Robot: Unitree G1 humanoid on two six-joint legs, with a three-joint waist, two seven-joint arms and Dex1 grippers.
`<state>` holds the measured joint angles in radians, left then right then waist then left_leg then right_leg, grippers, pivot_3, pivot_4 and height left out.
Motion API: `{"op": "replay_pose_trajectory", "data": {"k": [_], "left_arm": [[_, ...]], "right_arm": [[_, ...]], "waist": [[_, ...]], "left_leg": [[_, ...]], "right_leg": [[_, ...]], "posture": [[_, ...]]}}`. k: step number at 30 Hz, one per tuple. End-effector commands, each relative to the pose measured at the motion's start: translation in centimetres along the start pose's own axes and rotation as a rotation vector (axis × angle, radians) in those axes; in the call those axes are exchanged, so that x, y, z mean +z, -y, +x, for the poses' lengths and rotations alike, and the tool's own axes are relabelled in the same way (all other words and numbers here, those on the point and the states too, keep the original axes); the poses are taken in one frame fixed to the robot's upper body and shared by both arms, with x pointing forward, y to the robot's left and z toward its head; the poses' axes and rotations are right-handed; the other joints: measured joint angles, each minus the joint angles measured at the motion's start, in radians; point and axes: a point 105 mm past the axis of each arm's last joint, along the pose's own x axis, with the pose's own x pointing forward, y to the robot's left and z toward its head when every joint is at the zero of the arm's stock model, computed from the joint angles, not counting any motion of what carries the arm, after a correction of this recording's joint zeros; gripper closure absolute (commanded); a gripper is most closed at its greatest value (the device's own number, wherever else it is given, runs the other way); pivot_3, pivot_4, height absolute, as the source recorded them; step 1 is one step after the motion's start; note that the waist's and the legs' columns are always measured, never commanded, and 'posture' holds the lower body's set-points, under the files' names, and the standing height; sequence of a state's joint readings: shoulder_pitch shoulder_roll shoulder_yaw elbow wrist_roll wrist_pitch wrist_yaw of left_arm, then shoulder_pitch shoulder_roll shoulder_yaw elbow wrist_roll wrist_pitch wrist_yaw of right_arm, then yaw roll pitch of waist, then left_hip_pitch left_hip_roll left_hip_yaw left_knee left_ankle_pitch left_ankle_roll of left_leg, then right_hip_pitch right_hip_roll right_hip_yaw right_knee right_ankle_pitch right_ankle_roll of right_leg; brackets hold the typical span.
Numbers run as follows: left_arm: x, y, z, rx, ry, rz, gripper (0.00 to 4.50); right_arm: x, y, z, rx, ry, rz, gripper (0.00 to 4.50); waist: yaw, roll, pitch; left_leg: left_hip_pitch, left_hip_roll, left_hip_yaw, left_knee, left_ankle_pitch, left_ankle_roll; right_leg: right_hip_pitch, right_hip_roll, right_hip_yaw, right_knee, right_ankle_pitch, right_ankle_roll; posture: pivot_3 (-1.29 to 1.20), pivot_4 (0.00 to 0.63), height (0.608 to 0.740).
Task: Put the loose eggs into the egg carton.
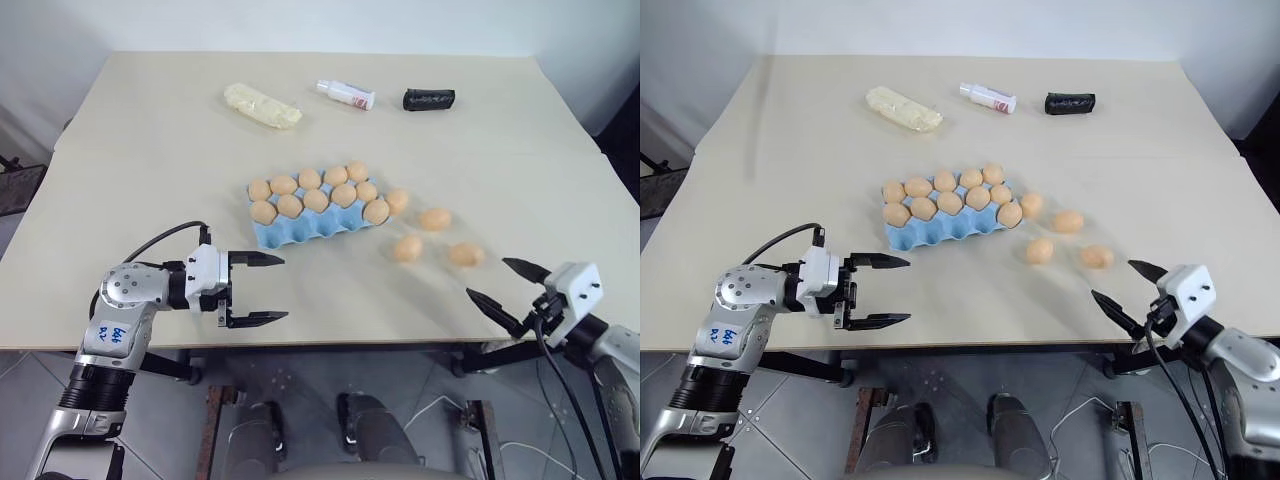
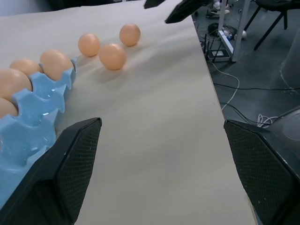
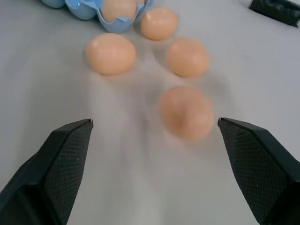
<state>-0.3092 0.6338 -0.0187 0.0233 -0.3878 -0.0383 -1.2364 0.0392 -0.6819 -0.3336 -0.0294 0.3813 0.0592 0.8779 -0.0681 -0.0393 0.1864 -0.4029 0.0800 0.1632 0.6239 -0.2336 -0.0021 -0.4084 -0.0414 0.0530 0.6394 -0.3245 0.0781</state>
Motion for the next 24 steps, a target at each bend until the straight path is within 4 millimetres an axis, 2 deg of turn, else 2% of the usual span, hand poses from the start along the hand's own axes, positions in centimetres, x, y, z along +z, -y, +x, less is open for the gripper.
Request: {"op": "replay_pose_trajectory", "data": {"k": [1,6,8,11,16,18,19,24], "left_arm": [[0.4,-0.2,-0.4,0.018,0.005,0.031,0.05],[0.2,0.0,-0.7,0.036,-0.003,0.028,0.05],[0.1,0.0,-0.8,0.066,-0.002,0.03,0.05],[0.0,0.0,-1.0,0.088,-0.007,0.032,0.0],[-0.3,0.0,-1.3,0.124,-0.015,0.029,0.0],[-0.4,0.0,-1.6,0.147,-0.019,0.025,0.0],[-0.5,-0.2,-1.9,0.176,-0.021,0.019,0.0],[-1.6,-1.3,-3.9,0.33,-0.045,-0.037,0.0]], "right_arm": [[-0.1,1.1,1.0,0.03,-0.011,-0.036,0.0],[-0.5,2.4,3.1,0.053,-0.015,-0.044,0.0],[-1.1,2.9,4.6,0.062,-0.038,-0.028,0.0],[-1.5,3.4,5.7,0.061,-0.044,-0.019,0.63],[-0.8,3.1,6.3,0.088,-0.007,-0.034,2.44],[-0.3,2.4,6.6,0.12,0.006,-0.051,2.81],[0.7,1.8,7.1,0.148,0.039,-0.056,2.91],[6.6,-2.0,10.0,0.258,0.2,-0.056,2.91]], "waist": [[0.0,0.0,0.0],[-0.003,0.001,0.0],[-0.006,0.001,0.001],[-0.015,0.002,0.001],[-0.015,0.003,0.002],[-0.016,0.003,0.002],[-0.016,0.003,0.002],[-0.031,0.003,0.002]], "left_leg": [[0.0,0.0,0.0,0.0,0.0,0.0],[-0.001,0.0,0.0,0.004,0.0,0.003],[-0.001,0.0,0.0,0.004,0.001,0.003],[-0.001,0.0,0.0,0.005,0.001,0.003],[-0.001,0.001,-0.001,0.004,0.001,0.004],[-0.001,0.001,0.0,0.005,0.001,0.004],[-0.001,0.001,0.0,0.005,0.001,0.004],[0.0,0.002,0.0,0.005,0.001,0.0]], "right_leg": [[0.0,0.0,0.0,0.0,0.0,0.0],[0.0,-0.001,0.0,0.003,0.0,0.0],[0.0,0.0,0.0,0.004,0.0,0.001],[0.0,-0.001,0.001,0.005,0.0,0.001],[-0.001,0.0,0.0,0.006,0.0,0.001],[-0.001,0.0,0.0,0.005,0.0,0.001],[-0.001,0.0,0.0,0.005,0.0,0.001],[-0.002,0.001,0.001,0.009,0.001,0.001]], "posture": [[0.0,0.15,0.74],[0.0,0.15,0.74],[0.0,0.15,0.74],[0.0,0.15,0.74],[0.0,0.15,0.74],[0.0,0.15,0.74],[0.0,0.15,0.74],[0.0,0.15,0.74]]}}
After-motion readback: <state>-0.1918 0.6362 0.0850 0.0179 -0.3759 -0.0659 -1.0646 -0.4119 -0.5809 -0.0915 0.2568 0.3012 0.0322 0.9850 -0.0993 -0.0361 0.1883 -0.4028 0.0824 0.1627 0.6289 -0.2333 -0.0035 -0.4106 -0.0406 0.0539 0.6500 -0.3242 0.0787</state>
